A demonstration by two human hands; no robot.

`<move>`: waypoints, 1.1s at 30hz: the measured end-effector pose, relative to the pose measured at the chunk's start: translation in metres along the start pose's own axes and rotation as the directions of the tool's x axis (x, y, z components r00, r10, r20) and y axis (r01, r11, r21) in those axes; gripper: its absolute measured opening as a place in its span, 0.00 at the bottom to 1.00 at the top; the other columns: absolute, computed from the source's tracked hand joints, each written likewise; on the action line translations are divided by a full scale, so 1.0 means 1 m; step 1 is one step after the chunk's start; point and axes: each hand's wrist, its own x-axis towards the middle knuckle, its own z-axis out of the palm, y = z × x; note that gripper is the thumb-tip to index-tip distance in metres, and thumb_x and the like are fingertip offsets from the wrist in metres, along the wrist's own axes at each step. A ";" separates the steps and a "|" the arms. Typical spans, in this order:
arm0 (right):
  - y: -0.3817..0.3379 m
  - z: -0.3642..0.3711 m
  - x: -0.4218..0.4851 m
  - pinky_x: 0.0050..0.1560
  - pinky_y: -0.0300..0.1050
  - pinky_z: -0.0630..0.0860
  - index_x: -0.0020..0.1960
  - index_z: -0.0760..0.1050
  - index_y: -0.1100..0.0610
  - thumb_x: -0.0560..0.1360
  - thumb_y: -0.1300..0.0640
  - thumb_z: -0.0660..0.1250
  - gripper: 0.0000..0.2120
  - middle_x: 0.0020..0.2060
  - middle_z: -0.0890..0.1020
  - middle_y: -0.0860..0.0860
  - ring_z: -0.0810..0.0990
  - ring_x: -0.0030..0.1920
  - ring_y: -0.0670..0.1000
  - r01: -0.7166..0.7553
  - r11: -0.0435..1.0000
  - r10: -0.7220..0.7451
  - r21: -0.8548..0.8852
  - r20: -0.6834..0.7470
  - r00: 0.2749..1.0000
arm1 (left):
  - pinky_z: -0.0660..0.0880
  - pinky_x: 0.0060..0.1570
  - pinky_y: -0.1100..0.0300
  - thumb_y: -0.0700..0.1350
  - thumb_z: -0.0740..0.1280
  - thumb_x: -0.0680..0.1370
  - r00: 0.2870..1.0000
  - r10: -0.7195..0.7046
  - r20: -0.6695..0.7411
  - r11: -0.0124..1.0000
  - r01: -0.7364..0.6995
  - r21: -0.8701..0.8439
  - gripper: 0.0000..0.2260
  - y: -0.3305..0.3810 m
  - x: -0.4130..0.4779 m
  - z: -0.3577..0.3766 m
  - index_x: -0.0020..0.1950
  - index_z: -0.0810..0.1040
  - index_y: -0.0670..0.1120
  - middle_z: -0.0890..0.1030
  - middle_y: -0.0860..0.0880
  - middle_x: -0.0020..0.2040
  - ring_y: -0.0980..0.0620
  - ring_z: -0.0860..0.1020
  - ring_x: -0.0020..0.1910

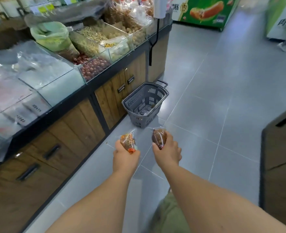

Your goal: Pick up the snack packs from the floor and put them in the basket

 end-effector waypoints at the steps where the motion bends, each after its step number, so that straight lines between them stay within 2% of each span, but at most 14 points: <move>1: -0.003 -0.003 0.022 0.66 0.55 0.63 0.74 0.54 0.43 0.75 0.43 0.64 0.32 0.66 0.69 0.54 0.66 0.65 0.58 0.001 1.000 -0.001 0.005 0.002 1.000 | 0.79 0.50 0.48 0.49 0.68 0.67 1.000 0.004 0.006 1.000 -0.004 0.003 0.33 0.015 0.015 0.010 0.68 0.57 0.55 0.75 0.46 0.54 0.45 0.78 0.47; 5: -0.017 -0.023 0.114 0.66 0.55 0.63 0.74 0.55 0.42 0.74 0.43 0.64 0.31 0.65 0.69 0.53 0.67 0.64 0.58 0.021 0.999 -0.021 0.033 0.007 1.000 | 0.78 0.51 0.46 0.49 0.69 0.66 1.000 -0.002 0.004 1.000 0.002 -0.016 0.34 0.079 0.070 0.051 0.67 0.57 0.56 0.75 0.46 0.55 0.44 0.77 0.50; 9: -0.033 -0.043 0.197 0.65 0.55 0.64 0.72 0.57 0.41 0.73 0.43 0.66 0.31 0.63 0.72 0.52 0.68 0.63 0.58 0.034 0.999 -0.035 0.022 0.038 0.999 | 0.78 0.53 0.47 0.48 0.71 0.69 0.998 -0.058 -0.023 0.998 0.057 -0.029 0.34 0.135 0.115 0.086 0.70 0.55 0.54 0.72 0.45 0.58 0.45 0.75 0.52; 16: -0.071 -0.042 0.310 0.66 0.55 0.64 0.72 0.58 0.42 0.74 0.42 0.67 0.31 0.65 0.71 0.52 0.68 0.64 0.58 0.038 0.999 -0.038 0.000 0.090 0.995 | 0.77 0.54 0.48 0.49 0.70 0.70 0.993 -0.116 -0.038 0.991 0.113 -0.072 0.35 0.201 0.199 0.128 0.72 0.54 0.55 0.71 0.46 0.60 0.46 0.75 0.53; 21: -0.116 -0.020 0.398 0.65 0.55 0.64 0.73 0.57 0.42 0.74 0.41 0.66 0.31 0.65 0.72 0.52 0.67 0.65 0.59 0.029 1.000 -0.028 -0.012 0.108 0.994 | 0.77 0.49 0.52 0.47 0.69 0.72 0.992 -0.127 -0.004 0.987 0.126 -0.103 0.35 0.240 0.290 0.141 0.73 0.53 0.54 0.72 0.46 0.61 0.45 0.75 0.54; 24: -0.147 -0.007 0.448 0.66 0.56 0.64 0.73 0.57 0.42 0.74 0.41 0.66 0.31 0.65 0.72 0.52 0.67 0.65 0.59 0.020 1.000 -0.018 -0.021 0.103 0.995 | 0.75 0.45 0.54 0.48 0.68 0.72 0.989 -0.150 0.018 0.987 0.151 -0.063 0.35 0.263 0.344 0.143 0.73 0.52 0.53 0.73 0.45 0.60 0.45 0.76 0.52; 26: -0.165 0.001 0.477 0.66 0.56 0.64 0.73 0.57 0.43 0.74 0.41 0.66 0.31 0.65 0.72 0.52 0.67 0.65 0.59 0.011 1.000 -0.009 -0.019 0.100 0.995 | 0.74 0.51 0.52 0.50 0.67 0.72 0.983 -0.185 0.007 0.983 0.185 -0.013 0.35 0.278 0.376 0.144 0.73 0.51 0.53 0.73 0.45 0.61 0.44 0.76 0.52; 29: -0.187 0.013 0.515 0.65 0.58 0.66 0.73 0.58 0.42 0.75 0.41 0.65 0.30 0.64 0.72 0.52 0.68 0.65 0.59 -0.001 1.000 0.003 -0.021 0.112 0.994 | 0.64 0.64 0.47 0.53 0.67 0.73 0.974 -0.228 -0.017 0.968 0.228 0.105 0.35 0.299 0.417 0.149 0.73 0.51 0.53 0.72 0.45 0.64 0.43 0.74 0.60; 33: -0.204 0.025 0.565 0.65 0.57 0.66 0.70 0.60 0.38 0.76 0.42 0.63 0.24 0.62 0.74 0.51 0.68 0.63 0.58 -0.007 0.999 0.014 -0.042 0.152 0.988 | 0.61 0.65 0.48 0.52 0.66 0.74 0.959 -0.282 -0.019 0.947 0.281 0.155 0.34 0.321 0.458 0.160 0.74 0.50 0.52 0.71 0.45 0.66 0.43 0.73 0.61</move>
